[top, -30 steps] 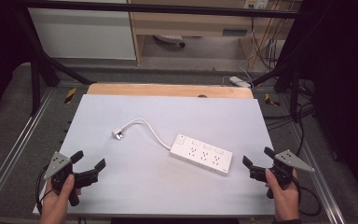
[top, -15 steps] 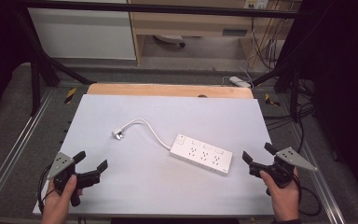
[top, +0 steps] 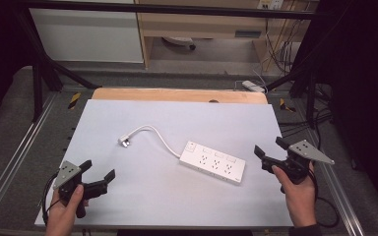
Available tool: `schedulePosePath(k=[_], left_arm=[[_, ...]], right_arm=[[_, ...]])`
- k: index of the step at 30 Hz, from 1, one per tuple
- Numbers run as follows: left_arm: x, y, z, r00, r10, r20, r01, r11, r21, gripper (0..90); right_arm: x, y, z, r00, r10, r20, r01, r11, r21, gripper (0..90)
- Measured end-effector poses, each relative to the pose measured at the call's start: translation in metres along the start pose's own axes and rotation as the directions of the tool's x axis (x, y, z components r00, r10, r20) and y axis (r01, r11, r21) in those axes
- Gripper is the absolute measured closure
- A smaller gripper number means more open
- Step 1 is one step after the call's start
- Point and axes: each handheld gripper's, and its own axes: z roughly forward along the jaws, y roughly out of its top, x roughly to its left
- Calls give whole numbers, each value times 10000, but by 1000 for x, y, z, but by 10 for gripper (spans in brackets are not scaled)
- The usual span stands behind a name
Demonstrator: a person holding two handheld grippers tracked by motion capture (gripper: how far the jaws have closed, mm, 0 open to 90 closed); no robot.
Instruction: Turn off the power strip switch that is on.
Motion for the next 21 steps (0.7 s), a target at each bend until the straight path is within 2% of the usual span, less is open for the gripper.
schedulePosePath(k=[6, 8, 21], left_arm=[[0, -1, 1, 10000, -26, 17, 26, 10000, 70, 54], [-1, 0, 1, 9999, 66, 91, -67, 9999, 88, 54], [-2, 0, 2, 9999, 92, 121, -93, 9999, 91, 53]], right_arm=[[2, 10, 8, 9999, -145, -68, 144, 9999, -72, 150], [3, 12, 12, 9999, -37, -143, 36, 9999, -114, 131], [16, 15, 38, 9988, -310, -380, 321, 9991, 292, 55]])
